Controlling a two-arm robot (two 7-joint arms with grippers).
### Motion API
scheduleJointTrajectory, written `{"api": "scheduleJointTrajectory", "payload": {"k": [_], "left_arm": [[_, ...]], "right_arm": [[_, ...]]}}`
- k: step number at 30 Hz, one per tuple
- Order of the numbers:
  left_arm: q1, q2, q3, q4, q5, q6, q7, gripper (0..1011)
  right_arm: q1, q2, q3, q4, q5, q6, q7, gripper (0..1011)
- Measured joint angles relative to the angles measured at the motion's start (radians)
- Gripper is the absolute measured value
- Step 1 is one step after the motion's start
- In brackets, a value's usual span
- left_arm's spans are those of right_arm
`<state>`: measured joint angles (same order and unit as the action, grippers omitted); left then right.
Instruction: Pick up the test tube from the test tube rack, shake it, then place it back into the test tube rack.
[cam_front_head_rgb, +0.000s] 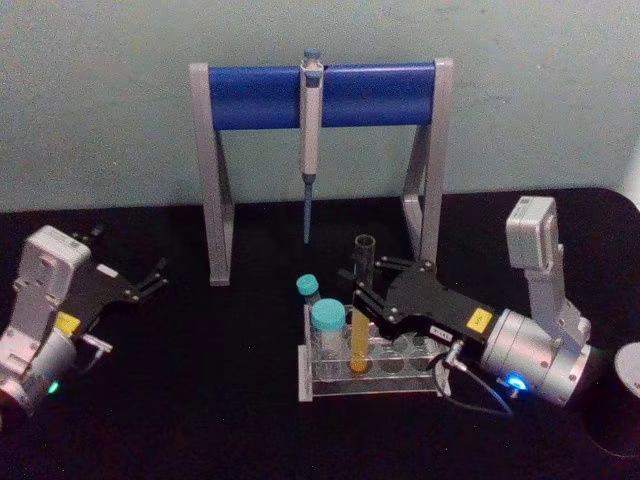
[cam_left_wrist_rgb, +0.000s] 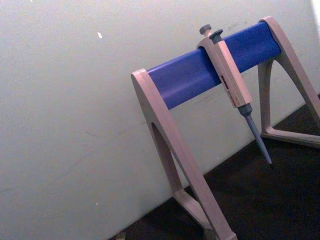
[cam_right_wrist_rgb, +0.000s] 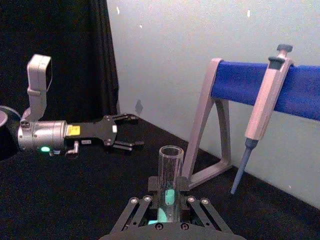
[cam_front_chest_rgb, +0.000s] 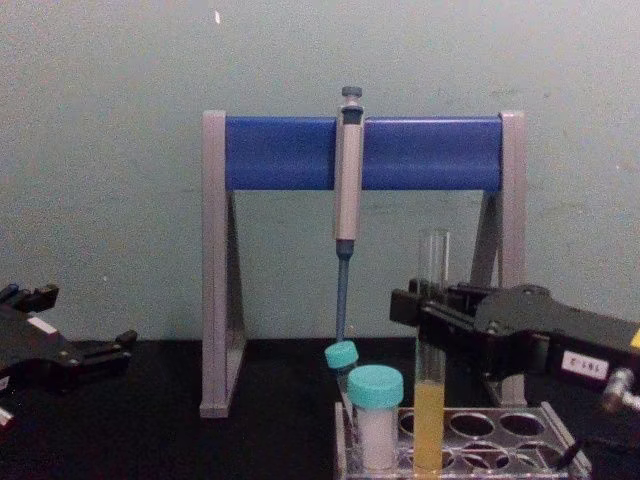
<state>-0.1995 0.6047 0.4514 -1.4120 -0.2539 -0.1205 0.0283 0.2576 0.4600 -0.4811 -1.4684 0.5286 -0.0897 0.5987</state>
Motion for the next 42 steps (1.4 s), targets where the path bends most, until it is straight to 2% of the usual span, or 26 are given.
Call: {"api": "scheduleJointTrajectory", "payload": {"k": [15, 42], "left_arm": [[0.0, 0.0, 0.0, 0.0, 0.0, 0.0, 0.0, 1001], [0.0, 0.0, 0.0, 0.0, 0.0, 0.0, 0.0, 1001]], "right_arm": [[0.002, -0.018, -0.003, 0.039, -0.036, -0.012, -0.01, 237], [-0.008, -0.037, 0.007, 0.061, -0.052, -0.013, -0.024, 237]]}}
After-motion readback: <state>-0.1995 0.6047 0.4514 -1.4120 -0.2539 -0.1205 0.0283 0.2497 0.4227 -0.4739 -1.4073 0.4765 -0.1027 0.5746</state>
